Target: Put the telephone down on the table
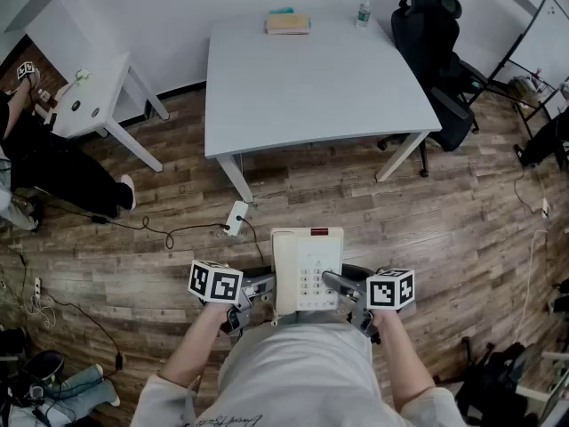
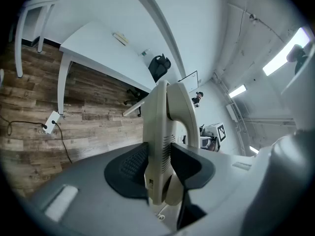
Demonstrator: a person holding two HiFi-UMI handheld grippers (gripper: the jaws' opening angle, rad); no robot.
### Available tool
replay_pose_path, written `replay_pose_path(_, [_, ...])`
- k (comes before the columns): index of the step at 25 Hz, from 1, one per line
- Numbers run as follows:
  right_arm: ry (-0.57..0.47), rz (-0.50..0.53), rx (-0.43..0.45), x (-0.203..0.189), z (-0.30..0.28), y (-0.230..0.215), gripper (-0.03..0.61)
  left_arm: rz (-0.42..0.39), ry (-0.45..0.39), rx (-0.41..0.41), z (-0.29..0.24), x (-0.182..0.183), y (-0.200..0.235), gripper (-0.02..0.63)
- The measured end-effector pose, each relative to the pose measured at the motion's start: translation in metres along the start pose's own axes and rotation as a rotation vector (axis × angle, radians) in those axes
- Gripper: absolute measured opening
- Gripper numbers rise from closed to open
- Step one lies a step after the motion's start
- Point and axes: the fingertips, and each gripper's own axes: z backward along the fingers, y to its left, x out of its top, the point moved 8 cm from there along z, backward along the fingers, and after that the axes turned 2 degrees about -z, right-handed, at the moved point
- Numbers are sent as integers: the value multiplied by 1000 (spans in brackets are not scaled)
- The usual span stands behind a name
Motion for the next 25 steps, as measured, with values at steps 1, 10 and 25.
replay_pose_path(1, [-2,1,0,0,0,0,224,0,0,0,0,0,0,156])
replay_pose_path(10, [7,15,9,4,11,-8,224,13,-5,1,-11,-2,-8,158])
replay_pose_path(25, [29,48,35,23,36,-33,229,42,-35,22,-44,-2,-29,158])
